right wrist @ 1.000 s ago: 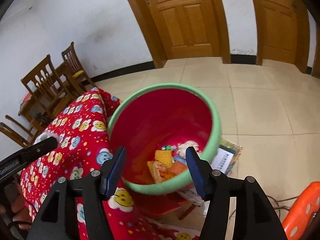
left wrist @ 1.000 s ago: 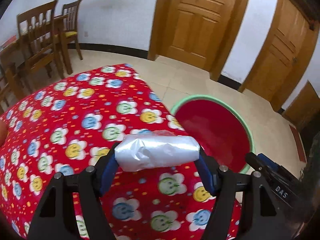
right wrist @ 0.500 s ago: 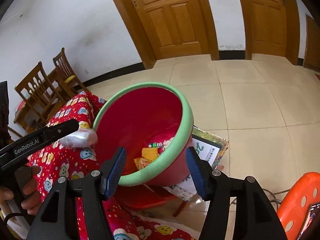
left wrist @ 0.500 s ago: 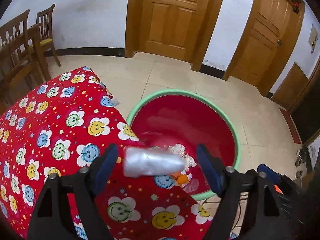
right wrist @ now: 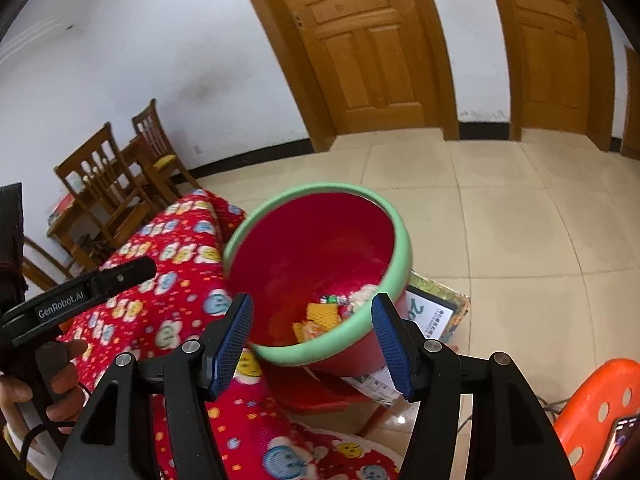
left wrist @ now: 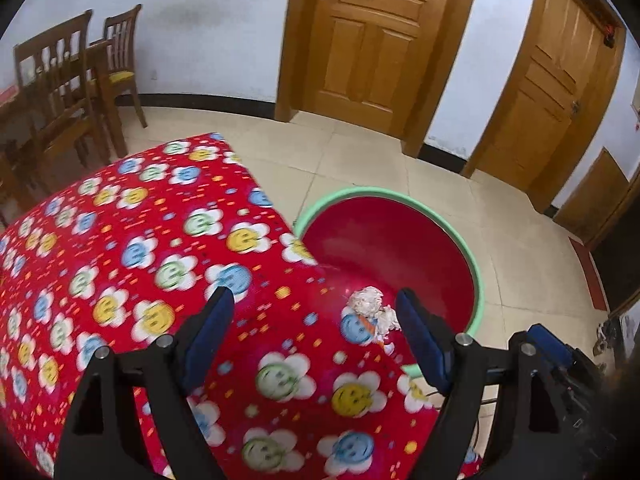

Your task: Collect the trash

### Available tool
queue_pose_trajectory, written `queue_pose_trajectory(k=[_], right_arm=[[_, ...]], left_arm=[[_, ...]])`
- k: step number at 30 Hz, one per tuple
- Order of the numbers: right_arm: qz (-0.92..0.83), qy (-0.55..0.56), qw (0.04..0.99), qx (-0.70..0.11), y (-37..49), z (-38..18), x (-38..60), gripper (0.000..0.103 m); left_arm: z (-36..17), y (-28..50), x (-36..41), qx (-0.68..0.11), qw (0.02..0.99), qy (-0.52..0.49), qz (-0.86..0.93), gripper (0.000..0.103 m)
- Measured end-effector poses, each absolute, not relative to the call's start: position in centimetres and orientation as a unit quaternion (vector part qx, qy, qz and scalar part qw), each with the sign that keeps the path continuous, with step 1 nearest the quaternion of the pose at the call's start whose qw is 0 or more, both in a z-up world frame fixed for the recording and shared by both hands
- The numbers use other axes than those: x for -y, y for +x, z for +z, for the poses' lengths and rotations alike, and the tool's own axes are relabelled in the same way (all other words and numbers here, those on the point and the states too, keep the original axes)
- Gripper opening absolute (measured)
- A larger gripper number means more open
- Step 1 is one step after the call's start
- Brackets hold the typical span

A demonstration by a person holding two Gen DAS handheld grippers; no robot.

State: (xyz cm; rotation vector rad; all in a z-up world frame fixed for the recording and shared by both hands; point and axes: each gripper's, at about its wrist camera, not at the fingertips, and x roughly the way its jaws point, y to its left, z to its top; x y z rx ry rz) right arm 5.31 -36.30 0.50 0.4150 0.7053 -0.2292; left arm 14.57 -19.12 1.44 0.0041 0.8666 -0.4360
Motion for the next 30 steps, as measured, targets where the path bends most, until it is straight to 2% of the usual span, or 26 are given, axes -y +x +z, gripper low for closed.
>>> queue_pose_trajectory(k=[13, 17, 20, 30], right_arm=[[-0.038, 0.161, 0.936, -0.309, 2.9, 4.9, 29.8, 0.065], [-0.021, 0.149, 0.941, -0.302, 2.1, 5.6, 27.6, 0.076], [-0.009, 0.142, 0.944, -0.298, 1.5, 6.1, 26.0, 0.076], [0.014, 0.121, 0.947, -0.297, -0.6, 6.4, 22.7, 0.077]], left_arm=[[4.8, 7.8, 10.0, -0.392, 0.912, -0.036, -0.113, 0.085], [5.8, 5.6, 7.5, -0.375, 0.922, -0.039, -0.081, 0.086], [6.4, 4.0, 6.0, -0.363, 0.929, -0.038, -0.062, 0.089], [7.4, -0.9, 2.7, -0.341, 0.939, -0.040, -0.008, 0.091]])
